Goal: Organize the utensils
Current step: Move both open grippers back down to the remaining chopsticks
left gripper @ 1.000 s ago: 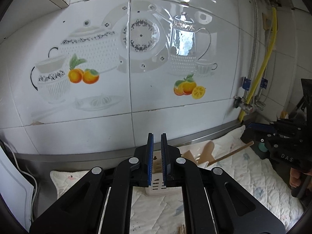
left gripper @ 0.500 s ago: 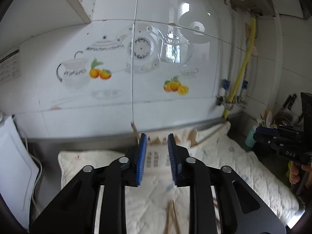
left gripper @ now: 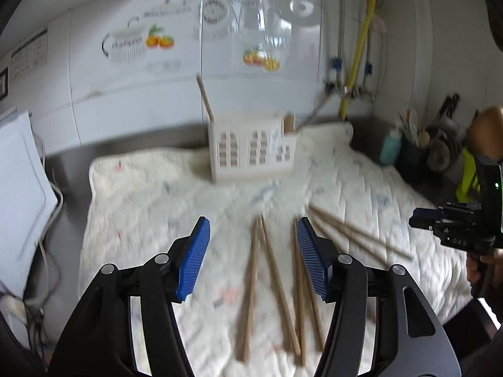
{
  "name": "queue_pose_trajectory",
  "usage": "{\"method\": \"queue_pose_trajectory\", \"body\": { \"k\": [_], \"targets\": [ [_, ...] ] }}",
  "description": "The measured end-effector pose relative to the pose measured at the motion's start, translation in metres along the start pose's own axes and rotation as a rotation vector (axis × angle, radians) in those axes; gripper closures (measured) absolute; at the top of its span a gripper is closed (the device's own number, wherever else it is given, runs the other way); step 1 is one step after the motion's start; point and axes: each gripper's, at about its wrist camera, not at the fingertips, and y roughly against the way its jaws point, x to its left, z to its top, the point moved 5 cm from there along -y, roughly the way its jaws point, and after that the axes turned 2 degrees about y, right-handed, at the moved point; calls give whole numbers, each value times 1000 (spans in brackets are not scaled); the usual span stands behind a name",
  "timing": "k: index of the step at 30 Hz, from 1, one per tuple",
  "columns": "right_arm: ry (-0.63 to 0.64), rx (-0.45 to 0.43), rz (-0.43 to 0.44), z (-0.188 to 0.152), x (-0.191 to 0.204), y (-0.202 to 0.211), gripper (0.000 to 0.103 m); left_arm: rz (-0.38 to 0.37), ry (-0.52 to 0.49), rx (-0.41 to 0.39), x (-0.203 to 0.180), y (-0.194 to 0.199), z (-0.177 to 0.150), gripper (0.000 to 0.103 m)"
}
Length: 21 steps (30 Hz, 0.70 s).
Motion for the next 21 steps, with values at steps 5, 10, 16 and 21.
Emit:
{"method": "queue_pose_trajectory", "body": {
  "k": [5,10,16,21],
  "targets": [
    [-16,38,-32,-30,-6,-11,76,-5,12,86,1,-8,-47,45],
    [-35,61,-32,-44,-7,-19,76,-7,30,154,5,-19,-76,45],
    [-33,62,-31,-47,-4,-24,78,-12,33,208,7,-34,-94,55],
    [-33,66,-32,-45,-5,-29,79,-30,71,232,13,-46,-97,68]
  ]
}}
